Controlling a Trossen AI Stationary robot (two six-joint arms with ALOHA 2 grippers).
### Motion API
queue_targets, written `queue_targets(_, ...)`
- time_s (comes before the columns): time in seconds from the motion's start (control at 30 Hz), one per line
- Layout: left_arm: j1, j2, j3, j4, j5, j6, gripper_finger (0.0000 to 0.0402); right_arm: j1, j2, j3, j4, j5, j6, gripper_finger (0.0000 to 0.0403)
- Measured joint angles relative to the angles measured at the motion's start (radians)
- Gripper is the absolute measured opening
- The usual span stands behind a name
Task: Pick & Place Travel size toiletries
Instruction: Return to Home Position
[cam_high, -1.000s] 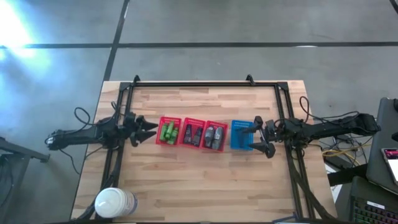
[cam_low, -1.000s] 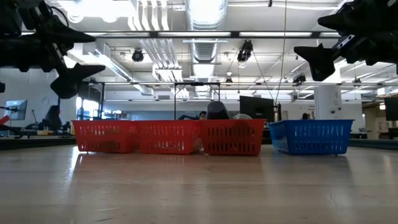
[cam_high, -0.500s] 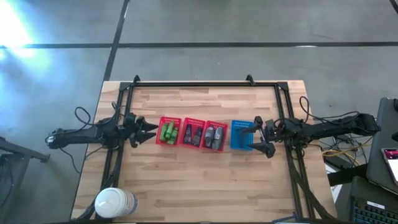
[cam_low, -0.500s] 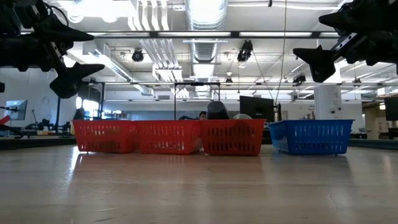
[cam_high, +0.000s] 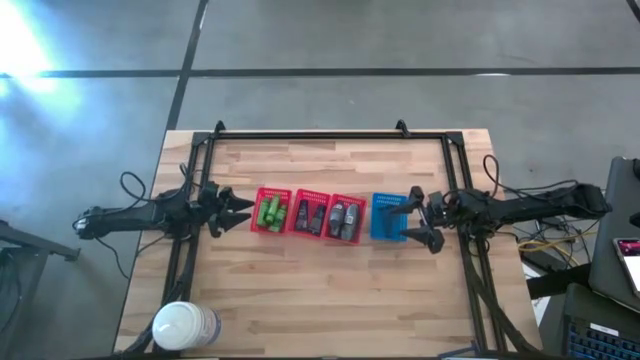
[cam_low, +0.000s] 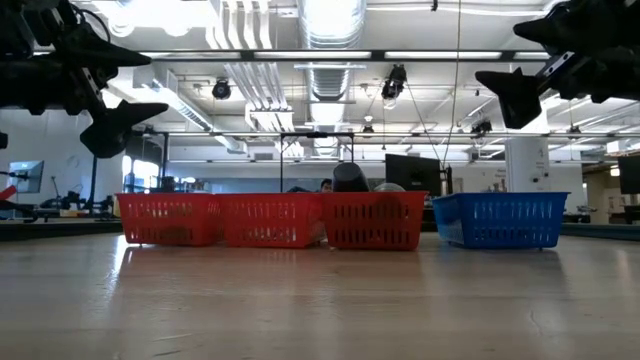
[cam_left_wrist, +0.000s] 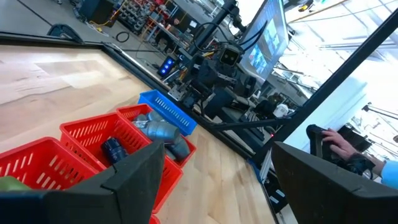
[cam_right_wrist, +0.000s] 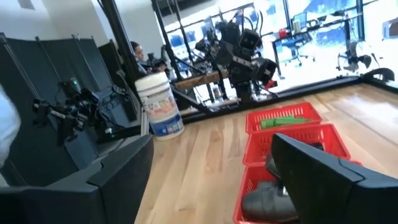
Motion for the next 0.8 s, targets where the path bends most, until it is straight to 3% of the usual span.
queue_targets(0.4, 0.0, 0.0, 0.0, 0.0, 0.0, 0.0, 0.03, 0.0, -0.249, 0.0, -0.092, -0.002, -0.009, 0.0284)
queue_targets(0.63, 0.0, 0.0, 0.0, 0.0, 0.0, 0.0, 0.03, 0.0, -0.459, 0.0, -0.365, -0.003, -0.117, 0.0266)
queue_targets(0.8, 0.0, 0.0, 0.0, 0.0, 0.0, 0.0, 0.03, 0.0, -0.557, 0.0, -0.405, -0.004, -0.21, 0.0252)
